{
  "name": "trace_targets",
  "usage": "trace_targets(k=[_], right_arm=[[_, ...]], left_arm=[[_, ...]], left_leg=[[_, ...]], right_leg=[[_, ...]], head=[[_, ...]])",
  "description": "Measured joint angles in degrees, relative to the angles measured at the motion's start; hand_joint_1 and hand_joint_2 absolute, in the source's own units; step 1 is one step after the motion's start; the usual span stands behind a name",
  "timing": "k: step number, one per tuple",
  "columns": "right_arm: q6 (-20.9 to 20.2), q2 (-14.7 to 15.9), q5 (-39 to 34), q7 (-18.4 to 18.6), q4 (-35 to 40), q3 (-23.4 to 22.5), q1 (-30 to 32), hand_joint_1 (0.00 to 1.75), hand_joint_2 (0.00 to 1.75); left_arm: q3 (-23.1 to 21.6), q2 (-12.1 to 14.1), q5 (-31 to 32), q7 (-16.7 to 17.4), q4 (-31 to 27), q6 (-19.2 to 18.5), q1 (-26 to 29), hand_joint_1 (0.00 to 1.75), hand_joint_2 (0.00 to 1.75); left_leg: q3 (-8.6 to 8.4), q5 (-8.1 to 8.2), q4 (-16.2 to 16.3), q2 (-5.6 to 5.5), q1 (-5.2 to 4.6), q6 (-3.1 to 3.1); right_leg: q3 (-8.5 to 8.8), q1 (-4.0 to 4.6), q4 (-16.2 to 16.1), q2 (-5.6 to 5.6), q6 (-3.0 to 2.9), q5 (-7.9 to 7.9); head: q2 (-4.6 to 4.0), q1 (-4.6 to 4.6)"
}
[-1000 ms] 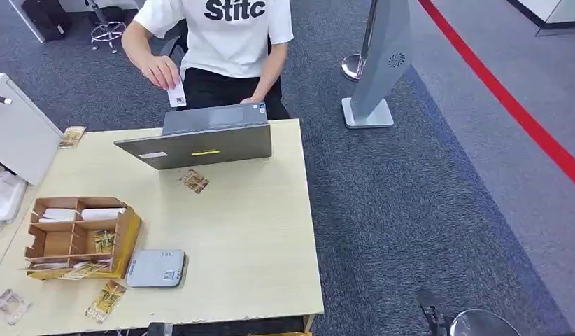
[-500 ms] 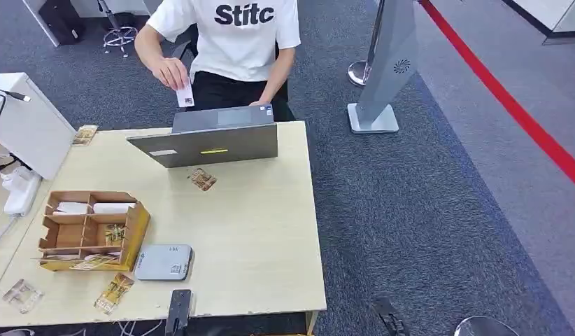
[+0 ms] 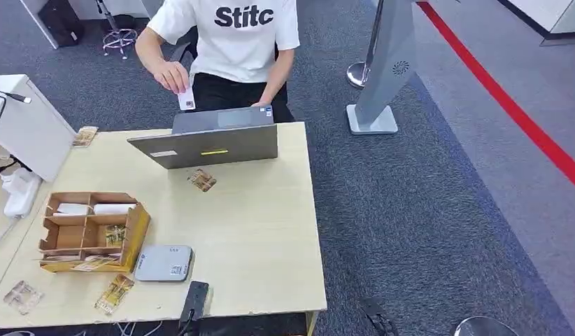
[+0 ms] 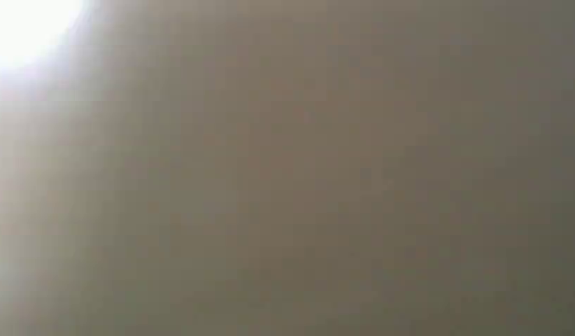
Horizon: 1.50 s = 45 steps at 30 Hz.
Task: Pass the card to the sensor for recognition and then transmit it.
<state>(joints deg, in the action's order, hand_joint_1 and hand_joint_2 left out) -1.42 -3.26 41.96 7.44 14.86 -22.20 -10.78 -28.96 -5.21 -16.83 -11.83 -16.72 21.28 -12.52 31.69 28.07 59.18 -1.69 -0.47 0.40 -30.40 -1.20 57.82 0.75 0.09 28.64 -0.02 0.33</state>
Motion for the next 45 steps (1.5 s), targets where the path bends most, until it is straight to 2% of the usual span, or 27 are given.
trace_targets(k=[2, 3, 4, 5, 7, 8, 9, 16, 19, 21, 22, 24, 25, 27, 29, 32, 37, 40, 42, 45], right_arm=[[-0.24, 0.92, -2.59, -3.26, -0.35, -0.94, 1.38, 0.00, 1.75], [-0.24, 1.33, -2.98, -3.90, -0.41, -1.20, 2.12, 0.00, 1.75], [-0.24, 1.60, -2.98, -4.16, -0.57, -1.40, 2.78, 0.00, 1.75], [-0.12, 1.99, -3.22, -4.38, -0.66, -1.62, 3.12, 0.00, 1.75], [0.50, 2.17, -4.45, -5.15, -0.72, -2.30, 3.72, 0.00, 1.75], [0.71, 2.32, -4.95, -5.60, -0.77, -2.69, 4.28, 0.00, 1.75], [0.80, 2.38, -4.97, -5.89, -0.92, -3.04, 4.79, 0.00, 1.75], [0.91, 2.52, -4.97, -6.50, -1.53, -3.91, 5.44, 0.00, 1.75], [1.04, 2.58, -5.89, -6.61, -1.66, -4.37, 5.57, 0.00, 1.75], [1.13, 2.58, -6.04, -7.05, -1.77, -4.83, 5.90, 0.00, 1.75], [1.13, 2.58, -6.13, -7.23, -1.84, -5.01, 6.13, 0.00, 1.75], [1.09, 2.63, -6.61, -7.60, -2.06, -5.40, 6.63, 0.00, 1.75], [1.04, 2.65, -6.66, -7.66, -2.10, -5.62, 6.87, 0.00, 1.75], [0.96, 2.69, -6.70, -7.73, -2.21, -6.08, 7.11, 0.00, 1.75], [0.96, 2.76, -6.63, -7.84, -2.34, -6.30, 7.21, 0.00, 1.75], [0.98, 2.80, -6.66, -8.14, -2.43, -6.80, 7.25, 0.00, 1.75], [1.18, 2.95, -6.81, -8.47, -2.58, -7.72, 7.52, 0.00, 1.75], [1.42, 2.95, -7.20, -8.86, -2.69, -8.35, 7.89, 0.00, 1.75], [1.59, 2.95, -7.83, -9.04, -2.82, -8.94, 8.32, 0.00, 1.75], [1.74, 2.95, -7.99, -9.28, -3.02, -9.55, 8.59, 0.00, 1.75]], left_arm=[[0.02, 3.26, -1.38, -11.90, 1.22, -2.70, 3.82, 0.00, 1.75], [0.04, 4.74, -1.99, -14.60, 1.73, -3.09, 4.92, 0.00, 1.75], [0.11, 5.69, -2.34, -15.76, 2.12, -3.09, 5.64, 0.00, 1.75], [0.52, 6.28, -3.60, -16.57, 2.95, -2.55, 6.36, 0.00, 1.75], [2.06, 7.35, -6.15, -21.58, 3.44, -1.30, 8.51, 0.00, 1.75], [2.80, 7.98, -6.56, -24.33, 3.44, -0.87, 9.33, 0.00, 1.75], [3.30, 8.23, -6.67, -25.59, 3.44, -0.51, 9.38, 0.00, 1.75], [5.77, 8.73, -6.82, -26.42, 3.44, -0.01, 9.26, 0.00, 1.75], [6.90, 9.03, -4.50, -27.71, 1.59, 1.75, 10.04, 0.00, 1.75], [8.53, 9.45, 1.26, -25.75, -4.01, 3.69, 12.27, 0.00, 1.75], [9.80, 9.47, 5.53, -23.17, -8.24, 3.86, 13.92, 0.00, 1.75], [14.56, 9.17, 17.13, -17.19, -18.42, 1.40, 17.65, 0.00, 1.75], [17.16, 8.51, 22.85, -15.78, -23.05, -1.11, 19.21, 0.00, 1.75], [22.52, 6.78, 30.35, -15.51, -29.32, -5.24, 21.35, 0.00, 1.75], [27.90, 4.64, 36.36, -16.63, -34.17, -8.85, 22.56, 0.00, 1.75], [34.96, 1.48, 41.34, -18.41, -39.79, -12.70, 23.98, 0.00, 1.75], [42.19, -2.62, 43.42, -20.52, -46.56, -17.33, 26.69, 0.00, 1.75], [46.54, -5.99, 37.65, -20.89, -51.17, -21.13, 28.19, 0.00, 1.75], [49.34, -8.24, 34.15, -21.06, -55.15, -22.57, 29.51, 0.00, 1.75], [52.37, -10.97, 31.58, -19.51, -60.09, -23.73, 31.08, 0.00, 1.75]], left_leg=[[-0.26, 0.19, 0.00, 0.38, -0.01, -0.10], [-0.26, 0.22, -0.04, 0.41, 0.00, -0.10], [-0.22, 0.23, -0.10, 0.39, -0.01, -0.08], [-0.18, 0.32, -0.10, 0.46, -0.01, -0.16], [-0.09, 0.42, -0.07, 0.98, 0.11, -0.32], [0.06, 0.38, -0.06, 1.03, 0.11, -0.28], [0.27, 0.32, -0.06, 0.89, 0.10, -0.25], [0.45, 0.29, -0.09, 0.93, 0.17, -0.31], [0.47, 0.31, -0.07, 0.95, 0.16, -0.29], [0.49, 0.32, -0.07, 0.94, 0.14, -0.28], [0.49, 0.34, -0.07, 0.94, 0.12, -0.25], [0.53, 0.35, -0.07, 0.96, 0.10, -0.25], [0.59, 0.35, -0.07, 0.96, 0.10, -0.24], [0.64, 0.35, -0.07, 0.96, 0.10, -0.24], [0.63, 0.35, -0.06, 0.97, 0.10, -0.23], [0.62, 0.35, -0.05, 0.98, 0.10, -0.22], [0.66, 0.35, -0.04, 0.95, 0.11, -0.22], [0.75, 0.36, -0.04, 1.00, 0.15, -0.22], [0.92, 0.35, 0.02, 0.97, 0.16, -0.22], [1.08, 0.35, 0.08, 1.03, 0.24, -0.22]], right_leg=[[0.02, 0.04, 0.00, -0.37, -0.08, 0.06], [0.00, 0.03, 0.00, -0.41, -0.08, 0.07], [-0.05, 0.01, 0.00, -0.40, -0.06, 0.14], [-0.20, 0.04, 0.00, -0.46, -0.15, 0.19], [-0.53, 0.14, 0.00, -1.02, -0.30, 0.10], [-0.85, 0.15, 0.00, -1.05, -0.33, 0.08], [-0.92, 0.16, 0.01, -0.90, -0.30, 0.11], [-0.99, 0.27, 0.04, -0.88, -0.40, 0.05], [-1.03, 0.26, 0.01, -0.92, -0.39, 0.05], [-1.03, 0.25, 0.00, -0.92, -0.38, 0.06], [-1.05, 0.23, 0.00, -0.92, -0.37, 0.07], [-1.10, 0.21, 0.00, -0.94, -0.36, 0.07], [-1.12, 0.21, 0.00, -0.93, -0.36, 0.07], [-1.15, 0.21, 0.00, -0.93, -0.36, 0.07], [-1.15, 0.21, -0.01, -0.93, -0.36, 0.06], [-1.15, 0.21, -0.01, -0.93, -0.36, 0.06], [-1.19, 0.23, -0.01, -0.91, -0.36, 0.06], [-1.29, 0.26, -0.01, -0.95, -0.36, 0.06], [-1.42, 0.27, -0.01, -0.92, -0.36, 0.06], [-1.57, 0.30, 0.00, -0.98, -0.38, 0.02]], head=[[0.00, 0.07], [0.00, -0.02], [0.00, -0.02], [0.00, -0.06], [0.00, -0.07], [0.00, -0.15], [0.00, -0.17], [0.02, -0.15], [0.00, -0.17], [0.00, -0.17], [0.02, -0.18], [0.02, -0.20], [0.00, -0.17], [0.02, -0.20], [0.00, -0.17], [0.02, -0.18], [0.00, -0.17], [0.00, -0.17], [0.02, -0.15], [0.00, -0.11]])
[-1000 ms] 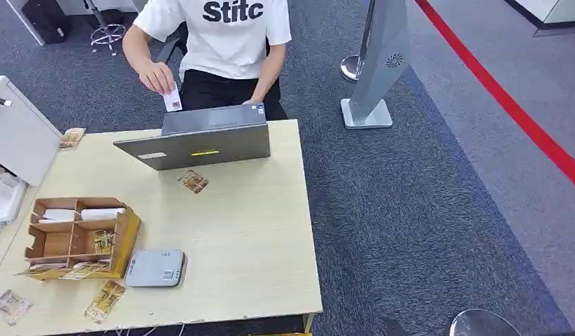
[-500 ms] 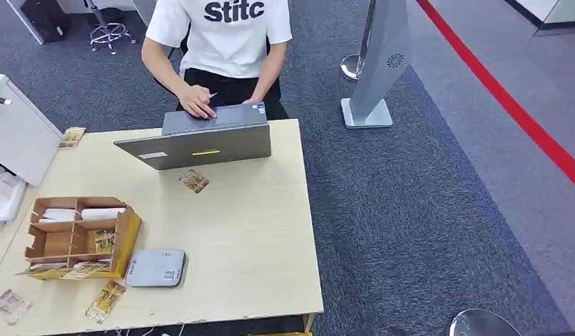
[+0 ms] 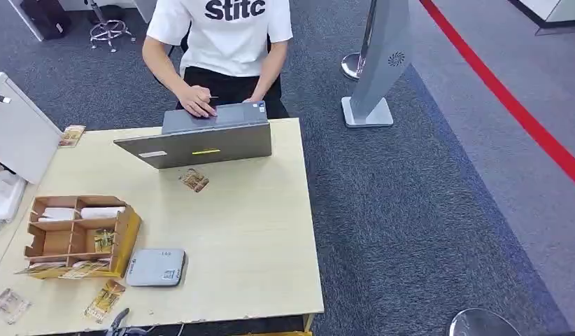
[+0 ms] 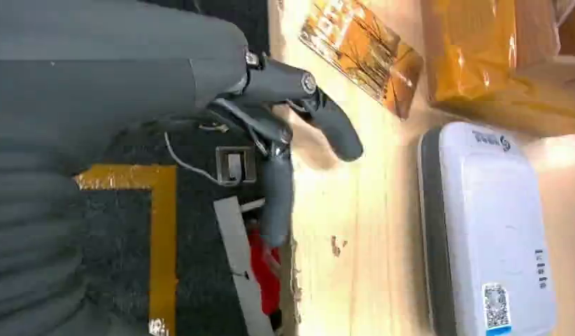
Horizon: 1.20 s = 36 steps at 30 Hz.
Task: Pass the card to the sensor for recognition and then transmit it.
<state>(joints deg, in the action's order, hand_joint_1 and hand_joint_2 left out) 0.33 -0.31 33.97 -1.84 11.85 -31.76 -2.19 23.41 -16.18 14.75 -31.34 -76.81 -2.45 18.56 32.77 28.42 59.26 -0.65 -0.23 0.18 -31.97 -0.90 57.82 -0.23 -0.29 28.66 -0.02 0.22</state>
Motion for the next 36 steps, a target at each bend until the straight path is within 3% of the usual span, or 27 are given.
trace_targets(k=[9, 11, 13, 14, 17, 19, 25, 29, 36], right_arm=[[0.20, 0.00, -0.70, -0.41, -0.26, -1.24, 0.34, 0.00, 1.75], [0.17, 0.00, -0.85, -0.46, -0.28, -1.42, 0.21, 0.00, 1.75], [-0.13, 0.00, -0.66, -0.33, -0.35, -1.51, 0.33, 0.00, 1.75], [-0.28, 0.00, -0.66, -0.26, -0.37, -1.55, 0.33, 0.00, 1.75], [-0.41, -0.02, -0.74, -0.24, -0.44, -1.94, 0.29, 0.00, 1.75], [-0.24, -0.02, -0.90, -0.26, -0.48, -2.36, 0.30, 0.00, 1.75], [-0.26, -0.02, -1.11, -0.44, -0.63, -3.56, 0.87, 0.00, 1.75], [-0.26, 0.00, -1.11, -0.48, -0.70, -3.93, 0.93, 0.00, 1.75], [-0.26, 0.00, -1.11, -0.57, -0.74, -4.20, 0.96, 0.00, 1.75]], left_arm=[[1.42, -3.01, -0.37, -0.11, -8.88, 0.24, 3.41, 0.00, 1.75], [1.05, -3.19, 0.16, 2.19, -10.29, -0.26, 3.54, 0.00, 1.75], [1.07, -3.47, 3.38, 5.36, -9.83, -1.40, 3.56, 0.00, 1.75], [1.35, -3.47, 6.08, 5.40, -8.25, -1.66, 3.43, 0.00, 1.75], [4.11, -3.45, 14.85, 0.89, -2.28, -1.53, 1.70, 0.00, 1.75], [5.44, -3.49, 16.90, -1.08, -0.32, -1.59, 1.11, 0.00, 1.75], [2.44, -3.93, 14.56, 2.34, -1.79, 3.17, 3.71, 0.00, 1.75], [0.48, -3.91, 14.49, 4.39, -2.29, 3.41, 6.30, 0.00, 1.75], [-0.64, -3.93, 14.54, 4.59, -2.27, 3.41, 8.32, 0.00, 1.75]], left_leg=[[0.32, 0.00, 0.12, -0.22, -0.02, 0.01], [0.23, 0.04, 0.09, -0.15, -0.04, 0.05], [0.16, 0.05, 0.07, -0.12, -0.05, 0.08], [0.16, 0.05, 0.07, -0.11, -0.06, 0.08], [-0.02, 0.06, 0.02, -0.22, -0.11, 0.09], [-0.32, 0.15, -0.03, -0.22, -0.16, 0.14], [-0.71, 0.23, -0.08, -0.17, -0.19, 0.08], [-0.69, 0.22, -0.09, -0.19, -0.17, 0.07], [-0.64, 0.20, -0.07, -0.12, -0.11, 0.06]], right_leg=[[-0.18, 0.01, 0.00, 0.22, 0.11, -0.02], [-0.08, 0.00, 0.00, 0.15, 0.11, -0.02], [-0.04, -0.01, 0.00, 0.15, 0.11, -0.02], [-0.04, -0.01, 0.00, 0.15, 0.11, -0.02], [0.19, -0.05, 0.00, 0.23, 0.18, 0.06], [0.46, -0.12, 0.00, 0.23, 0.18, 0.16], [0.77, -0.16, 0.00, 0.17, 0.18, 0.21], [0.63, -0.13, 0.01, 0.17, 0.20, 0.24], [0.69, -0.06, 0.00, 0.11, 0.17, 0.22]], head=[[0.00, 0.09], [0.00, 0.04], [0.00, 0.02], [0.00, 0.02], [0.00, 0.07], [0.00, 0.04], [0.00, 0.02], [0.00, -0.04], [0.00, -0.02]])
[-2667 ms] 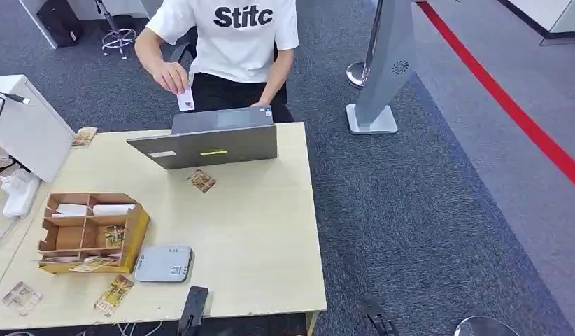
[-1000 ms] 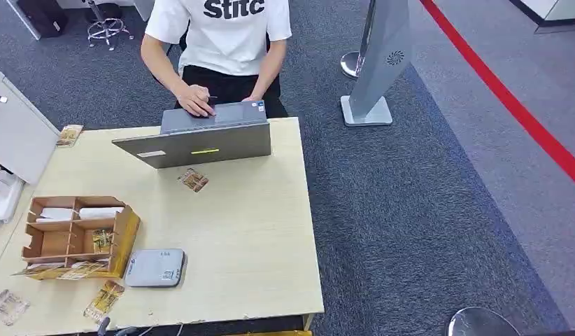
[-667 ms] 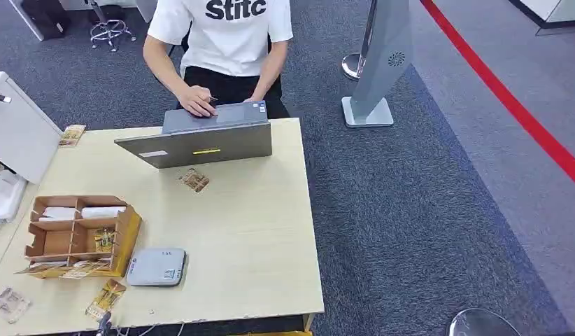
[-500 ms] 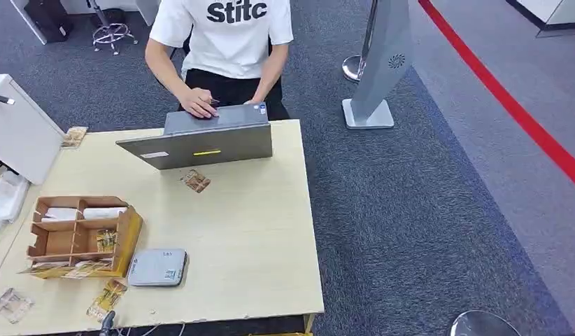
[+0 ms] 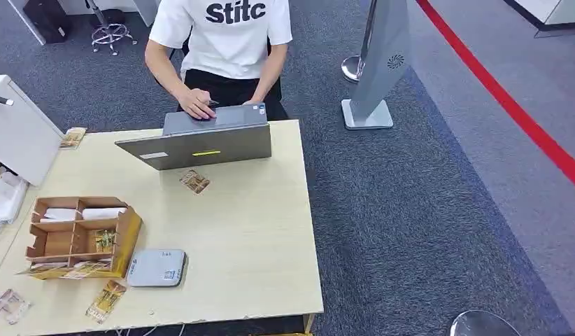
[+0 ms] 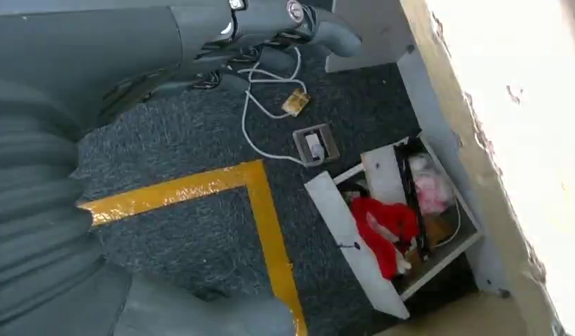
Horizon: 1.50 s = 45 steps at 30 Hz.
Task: Pass the card to the sensor for recognition and then transmit it.
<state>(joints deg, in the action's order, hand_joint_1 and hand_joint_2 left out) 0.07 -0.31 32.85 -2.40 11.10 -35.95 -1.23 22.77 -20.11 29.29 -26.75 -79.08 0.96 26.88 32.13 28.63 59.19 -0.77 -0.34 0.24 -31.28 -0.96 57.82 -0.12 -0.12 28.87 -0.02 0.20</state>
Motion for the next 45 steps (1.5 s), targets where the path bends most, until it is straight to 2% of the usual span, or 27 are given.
trace_targets(k=[5, 9, 14, 18, 24, 27, 29, 31, 34, 36, 40, 45], right_arm=[[0.00, 0.00, -0.74, -0.37, -0.02, -0.20, 0.04, 0.00, 1.75], [-0.07, -0.02, -0.59, -0.87, -0.04, -0.68, 0.04, 0.00, 1.75], [-0.17, -0.02, 0.17, -1.18, -0.04, -0.77, -0.04, 0.00, 1.75], [-0.17, -0.02, 0.48, -1.20, -0.04, -0.79, -0.09, 0.00, 1.75], [-0.52, -0.04, 1.22, -0.96, -0.04, -0.92, -0.16, 0.00, 1.75], [-0.55, -0.07, 1.29, -0.96, -0.04, -0.96, -0.30, 0.00, 1.75], [-0.59, -0.11, 1.44, -0.81, -0.04, -0.96, -0.41, 0.00, 1.75], [-0.81, -0.15, 1.62, -0.57, -0.04, -0.96, -0.54, 0.00, 1.75], [-1.14, -0.30, 2.49, -0.15, -0.04, -0.94, -1.03, 0.00, 1.75], [-1.22, -0.42, 2.84, 0.17, -0.04, -0.94, -1.43, 0.00, 1.75], [-1.38, -0.66, 4.33, 0.85, -0.04, -0.61, -2.29, 0.00, 1.75], [-1.73, -0.85, 4.55, 1.40, -0.04, 0.04, -2.85, 0.00, 1.75]], left_arm=[[-2.01, 0.00, 0.17, -2.78, -2.41, 2.82, 2.01, 0.00, 1.75], [-6.45, 0.00, -1.49, -6.84, -10.24, 6.74, 4.59, 0.00, 1.75], [-11.45, 0.02, -1.57, -12.17, -20.23, 11.29, 5.10, 0.00, 1.75], [-15.72, 1.12, -2.84, -13.33, -26.80, 16.70, 5.17, 0.00, 1.75], [-22.65, 5.99, -4.98, -13.38, -32.29, 22.76, 5.33, 0.00, 1.75], [-24.85, 7.80, -5.23, -13.35, -33.38, 24.39, 5.26, 0.00, 1.75], [-25.64, 8.79, -5.11, -10.90, -33.53, 25.88, 4.67, 0.00, 1.75], [-25.90, 9.99, -5.11, -6.53, -33.42, 26.21, 3.08, 0.00, 1.75], [-25.79, 11.89, -7.56, -4.11, -31.94, 26.25, -1.17, 0.00, 1.75], [-25.53, 12.78, -7.98, -4.18, -31.06, 26.51, -3.51, 0.00, 1.75], [-24.54, 14.58, -5.64, -5.46, -29.88, 29.42, -9.19, 0.00, 1.75], [-22.90, 17.25, -2.29, -4.09, -29.33, 30.80, -15.14, 0.00, 1.75]], left_leg=[[0.02, 0.01, 0.02, 0.03, 0.00, 0.01], [0.07, 0.02, 0.02, 0.01, 0.00, 0.02], [0.06, 0.01, 0.02, 0.01, 0.00, 0.02], [0.05, 0.00, 0.03, 0.00, 0.00, 0.00], [0.05, 0.00, 0.02, 0.01, 0.01, 0.00], [0.06, 0.01, 0.02, 0.01, 0.01, 0.00], [0.06, 0.01, 0.02, 0.01, 0.00, 0.00], [0.07, 0.00, 0.02, -0.02, 0.01, 0.00], [0.06, -0.03, 0.02, -0.02, 0.01, 0.02], [0.03, -0.07, 0.02, 0.00, 0.01, 0.00], [0.05, -0.16, 0.03, -0.02, 0.01, 0.02], [0.05, -0.16, 0.03, -0.01, 0.01, 0.02]], right_leg=[[-0.05, 0.00, 0.00, -0.02, 0.00, 0.00], [-0.08, -0.01, -0.01, 0.00, 0.00, 0.01], [-0.04, 0.00, -0.01, 0.00, 0.00, 0.00], [-0.04, 0.00, -0.01, 0.00, 0.00, 0.00], [-0.06, 0.01, 0.00, 0.00, -0.01, 0.00], [-0.07, 0.01, 0.00, 0.00, -0.01, 0.00], [-0.07, 0.00, -0.01, 0.00, 0.00, 0.00], [-0.06, 0.00, -0.01, 0.02, 0.00, 0.00], [-0.02, 0.01, 0.00, 0.02, 0.00, -0.02], [-0.02, 0.01, 0.01, 0.02, -0.05, -0.08], [-0.03, 0.01, 0.01, 0.04, -0.03, -0.09], [-0.03, 0.01, 0.03, 0.03, -0.04, -0.10]], head=[[0.00, 0.00], [0.00, 0.00], [0.00, 0.00], [0.00, 0.00], [0.00, 0.00], [0.00, 0.00], [0.00, 0.00], [0.00, 0.00], [0.00, 0.00], [0.00, 0.00], [0.00, 0.02], [0.02, 0.00]])
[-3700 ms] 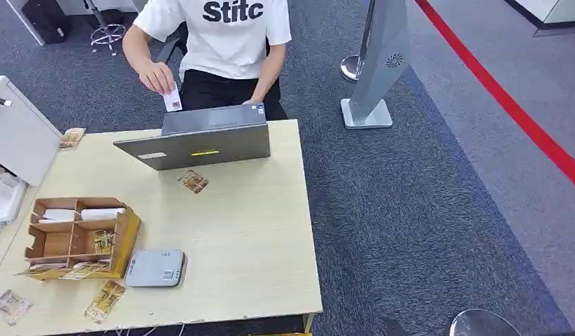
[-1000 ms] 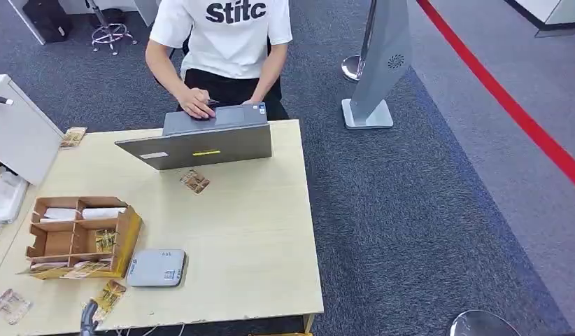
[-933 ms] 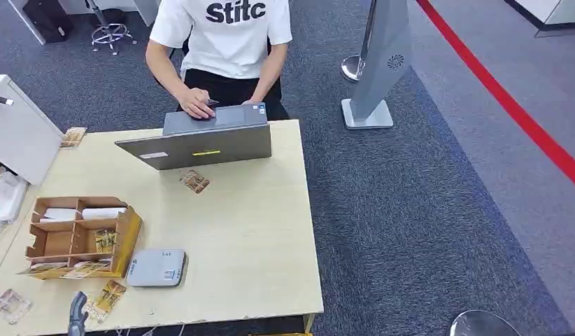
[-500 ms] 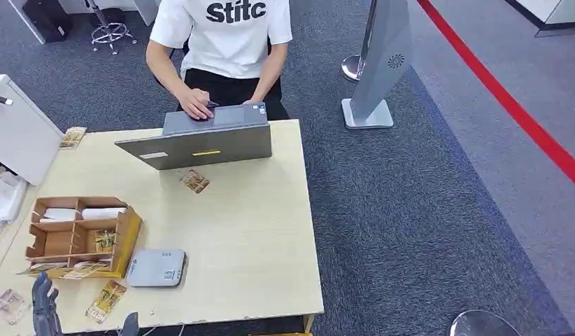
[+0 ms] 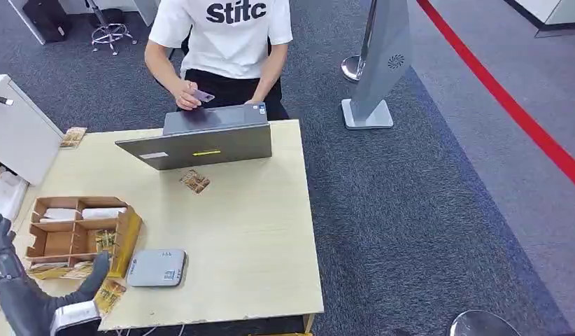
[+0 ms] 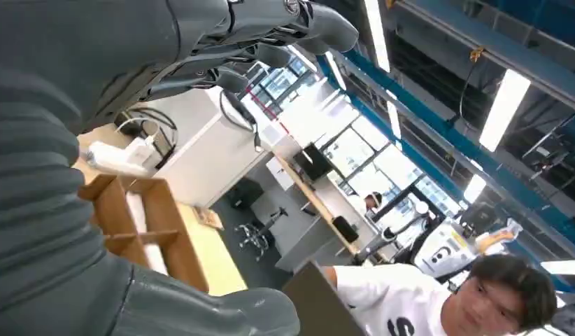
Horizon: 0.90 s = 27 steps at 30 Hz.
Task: Pass the card to the sensor for recognition and then transmit it.
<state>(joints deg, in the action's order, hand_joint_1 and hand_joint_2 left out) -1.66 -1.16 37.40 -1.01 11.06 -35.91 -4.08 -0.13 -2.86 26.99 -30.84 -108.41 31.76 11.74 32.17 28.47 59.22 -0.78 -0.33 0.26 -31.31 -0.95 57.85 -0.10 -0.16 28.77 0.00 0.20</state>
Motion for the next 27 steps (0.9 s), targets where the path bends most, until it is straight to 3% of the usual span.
trace_targets(k=[11, 13, 17, 19, 23, 25, 27], right_arm=[[-0.09, -0.15, 0.02, 0.07, 0.00, 0.35, 0.03, 0.00, 1.75], [-0.28, -0.15, 0.13, 0.22, 0.00, 0.37, 0.04, 0.00, 1.75], [-0.68, -0.20, 0.96, 0.83, 0.00, 0.44, 0.10, 0.00, 1.75], [-0.77, -0.22, 0.98, 1.14, 0.00, 0.44, 0.12, 0.00, 1.75], [-1.53, -0.46, -0.17, 1.12, 0.00, 0.42, 0.12, 0.00, 1.75], [-1.90, -0.61, -2.37, 0.68, -0.02, -0.09, 0.25, 0.00, 1.75], [-1.90, -0.81, -3.39, 0.31, -0.02, -0.85, 0.43, 0.00, 1.75]], left_arm=[[0.76, 1.57, 1.42, 0.04, 0.83, 0.46, -1.46, 0.00, 1.75], [0.81, 2.38, 5.04, 1.66, 1.12, 0.92, -2.42, 0.00, 1.75], [1.73, 6.45, 15.83, 7.94, 2.89, 0.43, -7.27, 0.00, 1.75], [2.12, 9.13, 20.03, 11.24, 4.78, -1.87, -10.45, 0.00, 1.75], [2.16, 14.84, 25.27, 17.52, 11.46, -10.65, -18.91, 0.00, 1.75], [2.16, 16.88, 24.26, 18.69, 15.20, -14.30, -23.12, 0.00, 1.75], [2.16, 18.60, 23.85, 18.86, 18.85, -15.52, -26.20, 0.00, 1.75]], left_leg=[[0.06, 0.03, 0.00, 0.01, -0.01, 0.02], [0.06, 0.02, 0.01, -0.01, -0.01, 0.02], [0.03, -0.06, 0.00, 0.00, 0.01, -0.08], [0.03, -0.10, 0.00, -0.01, 0.04, -0.14], [0.06, -0.18, 0.00, 0.00, 0.11, -0.26], [0.06, -0.20, 0.00, 0.00, 0.14, -0.30], [0.06, -0.21, 0.00, 0.09, 0.15, -0.30]], right_leg=[[-0.09, -0.01, -0.02, -0.03, 0.01, 0.01], [-0.09, 0.00, -0.02, -0.01, 0.01, 0.01], [-0.09, 0.01, 0.01, 0.00, -0.07, -0.04], [-0.09, 0.03, 0.04, 0.00, -0.10, -0.06], [-0.16, 0.09, 0.08, -0.01, -0.24, -0.16], [-0.16, 0.11, 0.10, -0.03, -0.26, -0.17], [-0.17, 0.12, 0.10, -0.14, -0.28, -0.18]], head=[[-0.02, 0.00], [-0.02, 0.02], [-0.02, 0.00], [-0.02, 0.02], [-0.02, 0.00], [0.00, 0.00], [-0.02, 0.00]])
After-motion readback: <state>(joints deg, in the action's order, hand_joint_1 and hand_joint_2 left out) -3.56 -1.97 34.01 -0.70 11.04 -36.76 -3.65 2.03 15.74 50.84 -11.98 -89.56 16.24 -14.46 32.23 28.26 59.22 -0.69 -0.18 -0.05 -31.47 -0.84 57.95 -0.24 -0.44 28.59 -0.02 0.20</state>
